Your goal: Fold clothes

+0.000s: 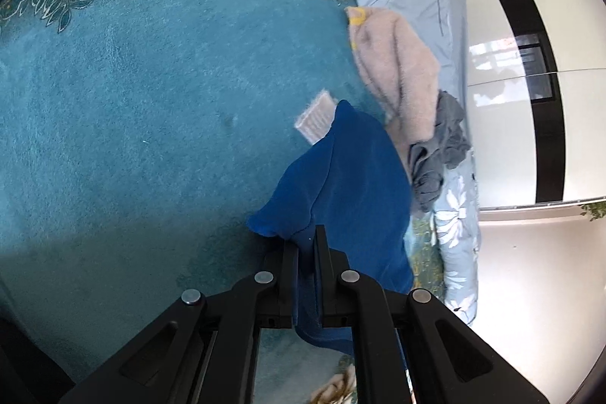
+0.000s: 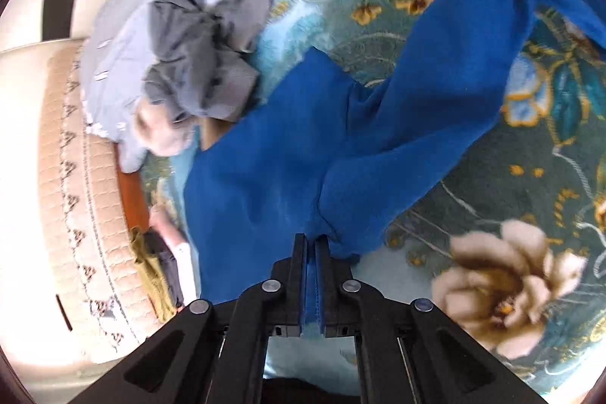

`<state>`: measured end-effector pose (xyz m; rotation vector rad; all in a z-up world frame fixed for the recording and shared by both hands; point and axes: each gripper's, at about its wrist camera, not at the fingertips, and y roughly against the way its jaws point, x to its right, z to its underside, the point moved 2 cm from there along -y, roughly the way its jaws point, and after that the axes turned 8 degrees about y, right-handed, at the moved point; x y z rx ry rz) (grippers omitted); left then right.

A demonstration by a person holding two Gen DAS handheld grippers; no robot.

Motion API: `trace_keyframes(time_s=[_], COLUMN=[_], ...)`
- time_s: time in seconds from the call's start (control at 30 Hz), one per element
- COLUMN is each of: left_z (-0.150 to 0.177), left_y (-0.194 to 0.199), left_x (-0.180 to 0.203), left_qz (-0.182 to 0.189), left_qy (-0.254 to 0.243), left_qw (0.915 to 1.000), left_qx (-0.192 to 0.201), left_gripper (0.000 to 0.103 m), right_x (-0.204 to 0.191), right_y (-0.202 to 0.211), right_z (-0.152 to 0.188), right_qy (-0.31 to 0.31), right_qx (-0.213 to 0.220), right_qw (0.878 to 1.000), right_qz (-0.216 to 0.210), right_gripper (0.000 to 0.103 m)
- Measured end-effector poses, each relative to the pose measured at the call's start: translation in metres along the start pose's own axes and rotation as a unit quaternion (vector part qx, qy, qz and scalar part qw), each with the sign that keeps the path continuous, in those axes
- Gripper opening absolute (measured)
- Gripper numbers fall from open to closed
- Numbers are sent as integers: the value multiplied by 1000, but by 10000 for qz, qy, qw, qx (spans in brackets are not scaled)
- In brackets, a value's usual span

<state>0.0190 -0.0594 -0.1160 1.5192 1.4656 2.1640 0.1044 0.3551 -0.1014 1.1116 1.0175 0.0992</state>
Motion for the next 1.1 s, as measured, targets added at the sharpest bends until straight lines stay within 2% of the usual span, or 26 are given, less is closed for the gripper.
trace_keyframes(time_s=[0.13, 0.27, 0.33, 0.37, 0.43, 0.53, 0.7, 0.87, 1.1], left_z=[-5, -6, -8, -9, -11, -12, -12, -12, -11], left_y=[-3, -10, -12, -13, -15, -17, -17, -15, -15], left_x=[-5, -2, -5, -7, -9, -10, -10, -9, -9], left_qz=[-26, -300, -308, -294, -243, -228, -204, -154, -157], left_qy=[108, -116, -30, 28, 139, 175, 206, 223, 219], left_qw=[9999, 9994, 9995, 9995, 9996, 9996, 9996, 9996, 9996], left_qx=[50, 97, 68, 55, 28, 5, 2, -3, -10], left_gripper=[6, 6, 6, 6, 6, 6, 6, 6, 6], right_x=[-4, 2, 13, 16, 16, 14, 21, 53, 77], right_y=[-35, -55, -54, -50, -35, -7, 24, 27, 12], right_z=[-28, -48, -47, -45, -38, -27, 10, 36, 41], right_qy=[-16, -75, -379, -463, -414, -200, 84, -310, -354], right_qx=[131, 192, 132, 146, 172, 254, 174, -52, 113], right_qw=[9996, 9975, 9983, 9985, 9989, 9985, 9995, 9994, 9993], right_qz=[259, 671, 415, 256, -97, -438, -249, -141, -85], right_gripper=[7, 8, 8, 10, 30, 40, 42, 42, 42])
